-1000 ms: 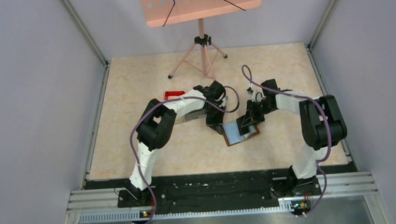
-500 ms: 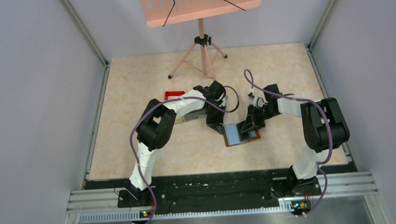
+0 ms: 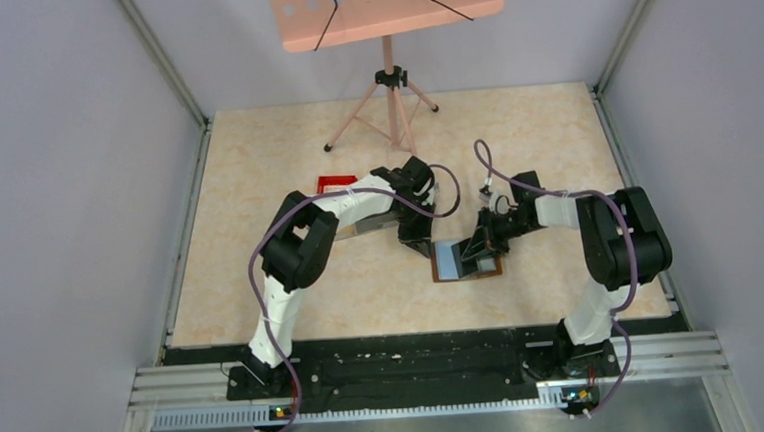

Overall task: Put the credit cards into the card holder
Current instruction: Insert the credit card into the card holder.

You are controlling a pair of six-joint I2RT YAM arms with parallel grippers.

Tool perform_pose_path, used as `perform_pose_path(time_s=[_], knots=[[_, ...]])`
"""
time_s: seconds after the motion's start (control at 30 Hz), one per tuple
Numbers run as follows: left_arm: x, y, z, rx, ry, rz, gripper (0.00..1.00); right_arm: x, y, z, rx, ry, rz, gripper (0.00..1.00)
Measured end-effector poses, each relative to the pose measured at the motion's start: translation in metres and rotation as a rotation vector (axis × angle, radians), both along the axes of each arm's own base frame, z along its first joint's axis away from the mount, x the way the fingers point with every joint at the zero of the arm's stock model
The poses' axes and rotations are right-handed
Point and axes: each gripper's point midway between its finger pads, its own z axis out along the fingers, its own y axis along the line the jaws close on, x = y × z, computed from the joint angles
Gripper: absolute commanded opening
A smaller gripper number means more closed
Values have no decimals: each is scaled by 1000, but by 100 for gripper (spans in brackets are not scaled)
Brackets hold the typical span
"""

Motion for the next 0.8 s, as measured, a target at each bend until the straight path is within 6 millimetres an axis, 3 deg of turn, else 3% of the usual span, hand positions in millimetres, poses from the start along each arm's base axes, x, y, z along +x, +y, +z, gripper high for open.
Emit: perform_pose_path(time_s=[0.17,0.3,0.4,0.53,0.67,0.8], knots=[[1,-1,0,-4,-1,7,0,5,2,1,10,-9,-11,0],[1,-1,0,-5,0,11,0,8,2,1,9,-12,-21,14],[1,-2,0,-6,1,17,0,11,1,0,-1,-25,-30,18],[1,-2,1,-7,3,21,0,10,-5,-5,-59,-13,-47,34],[1,-3,1,-9,5,27,0,11,-11,2,-153,-39,-47,49],[1,-4,2,-11,8,29,0,17,-14,7,-229,-71,-38,58]])
